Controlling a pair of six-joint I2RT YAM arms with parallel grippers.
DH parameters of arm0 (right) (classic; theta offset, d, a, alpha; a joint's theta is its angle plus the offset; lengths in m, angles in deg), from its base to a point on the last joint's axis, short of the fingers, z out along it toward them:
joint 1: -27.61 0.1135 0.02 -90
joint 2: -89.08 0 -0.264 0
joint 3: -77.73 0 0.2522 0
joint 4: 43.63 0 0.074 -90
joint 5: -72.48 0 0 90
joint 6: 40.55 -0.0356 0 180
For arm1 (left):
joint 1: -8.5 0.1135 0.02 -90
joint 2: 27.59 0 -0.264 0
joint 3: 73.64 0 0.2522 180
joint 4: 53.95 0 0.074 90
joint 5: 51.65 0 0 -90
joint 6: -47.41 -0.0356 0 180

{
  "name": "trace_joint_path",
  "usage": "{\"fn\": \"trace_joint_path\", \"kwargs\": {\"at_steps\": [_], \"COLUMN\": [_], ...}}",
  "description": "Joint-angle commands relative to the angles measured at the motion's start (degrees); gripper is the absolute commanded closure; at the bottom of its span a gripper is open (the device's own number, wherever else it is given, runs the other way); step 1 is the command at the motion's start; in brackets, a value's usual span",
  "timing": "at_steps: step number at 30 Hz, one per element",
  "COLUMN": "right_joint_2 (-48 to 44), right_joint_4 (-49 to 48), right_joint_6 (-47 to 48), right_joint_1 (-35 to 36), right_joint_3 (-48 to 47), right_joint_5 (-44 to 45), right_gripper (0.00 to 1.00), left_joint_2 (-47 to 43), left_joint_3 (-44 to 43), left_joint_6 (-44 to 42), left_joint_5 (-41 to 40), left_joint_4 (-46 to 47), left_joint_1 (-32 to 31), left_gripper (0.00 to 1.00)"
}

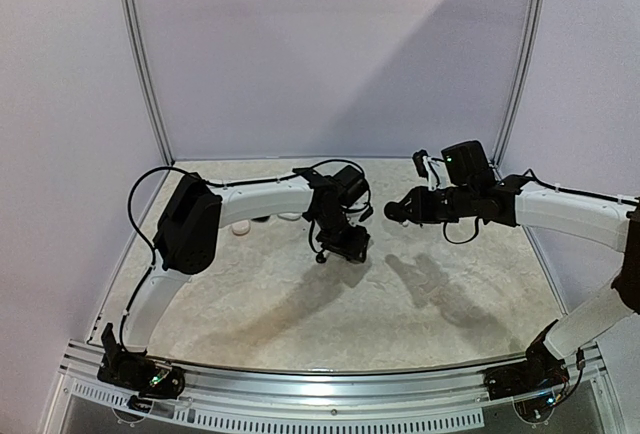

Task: Insert the wireless bluetooth earbuds into the charging case

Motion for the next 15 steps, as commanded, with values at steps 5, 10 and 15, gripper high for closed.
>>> {"fn": "trace_joint_path", "kwargs": {"at_steps": [5,10,15], "right_joint_2": [-0.8,-0.2,0.5], "right_joint_4": [0.1,-0.2,-0.7], "right_joint_6": [0.0,0.0,0.0], "right_joint_1": [0.1,0.0,0.0], "right_joint_3": [0.6,0.6,0.8], "right_joint_5": [0.0,-0.5,-0.9], "right_gripper": [1.00,1.00,1.00], "left_joint_2": [1.5,-3.6,-8.6], "left_joint_3": [-1.8,-1.2,4.9], "left_joint_6": [-6.2,-14.4,-16.9], "left_joint_5": [-2.5,-7.3,-9.7], "left_joint_4": [-6.0,-5.1,-3.9], "left_joint_1": [-0.5,-0.4,2.0], "left_gripper": [0.29,0.22,0.29]}}
